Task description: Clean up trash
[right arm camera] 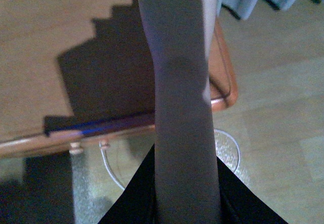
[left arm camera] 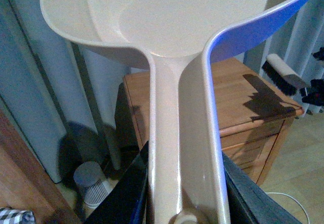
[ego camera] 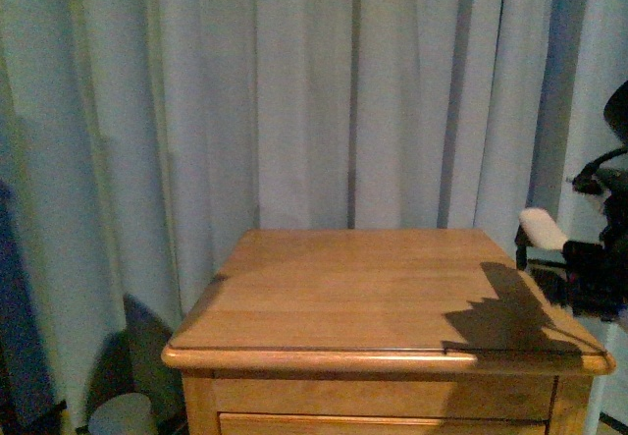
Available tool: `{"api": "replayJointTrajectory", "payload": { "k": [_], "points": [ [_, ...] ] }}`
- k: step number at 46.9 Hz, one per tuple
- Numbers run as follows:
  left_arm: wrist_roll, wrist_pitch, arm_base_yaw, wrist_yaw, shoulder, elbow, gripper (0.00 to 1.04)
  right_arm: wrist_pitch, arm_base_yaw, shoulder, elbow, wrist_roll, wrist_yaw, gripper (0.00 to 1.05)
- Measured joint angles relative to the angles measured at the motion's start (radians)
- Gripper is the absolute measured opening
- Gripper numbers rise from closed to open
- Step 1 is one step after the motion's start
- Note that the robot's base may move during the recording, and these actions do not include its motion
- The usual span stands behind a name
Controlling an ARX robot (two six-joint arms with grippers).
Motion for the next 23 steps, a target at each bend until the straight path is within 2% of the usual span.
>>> {"api": "replayJointTrajectory", "payload": {
  "k": [11, 23],
  "points": [
    [0.000, 0.000, 0.000, 0.000, 0.000, 0.000, 0.28, 0.176, 0.014, -0.261, -0.113, -0.105, 0.111, 0.20],
    [0.000, 0.000, 0.000, 0.000, 0.000, 0.000, 0.28, 0.318, 0.115, -0.631, -0.415, -0.187, 0.239, 0.20]
  ]
}}
